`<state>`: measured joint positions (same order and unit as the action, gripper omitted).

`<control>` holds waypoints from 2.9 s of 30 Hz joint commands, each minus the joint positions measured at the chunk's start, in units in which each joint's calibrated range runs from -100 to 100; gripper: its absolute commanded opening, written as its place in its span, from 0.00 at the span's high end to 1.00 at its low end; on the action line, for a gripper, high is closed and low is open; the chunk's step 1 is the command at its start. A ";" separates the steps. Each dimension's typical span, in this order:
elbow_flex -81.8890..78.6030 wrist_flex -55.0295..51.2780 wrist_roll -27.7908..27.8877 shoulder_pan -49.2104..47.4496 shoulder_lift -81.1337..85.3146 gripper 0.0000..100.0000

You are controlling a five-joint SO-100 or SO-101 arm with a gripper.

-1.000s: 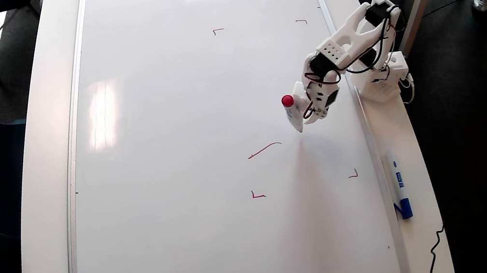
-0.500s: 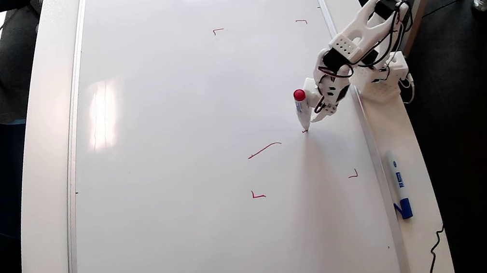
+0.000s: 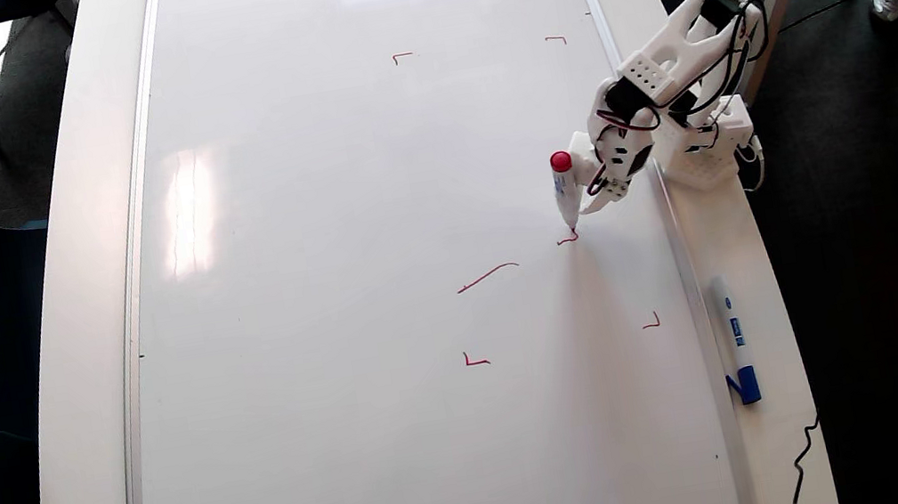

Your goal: Draw on a whiteboard a robot head using a pen attached to the gripper

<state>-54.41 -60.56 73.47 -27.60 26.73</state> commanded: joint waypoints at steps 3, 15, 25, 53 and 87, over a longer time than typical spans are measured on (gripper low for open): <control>-4.65 -0.43 0.36 3.92 4.59 0.99; -12.09 -0.52 0.47 11.73 10.97 0.99; -15.09 -0.52 8.35 28.67 13.23 0.99; -13.18 5.91 23.90 60.12 8.28 0.99; 46.01 6.60 14.94 43.84 -40.27 0.99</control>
<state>-15.85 -53.63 89.01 17.50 -8.94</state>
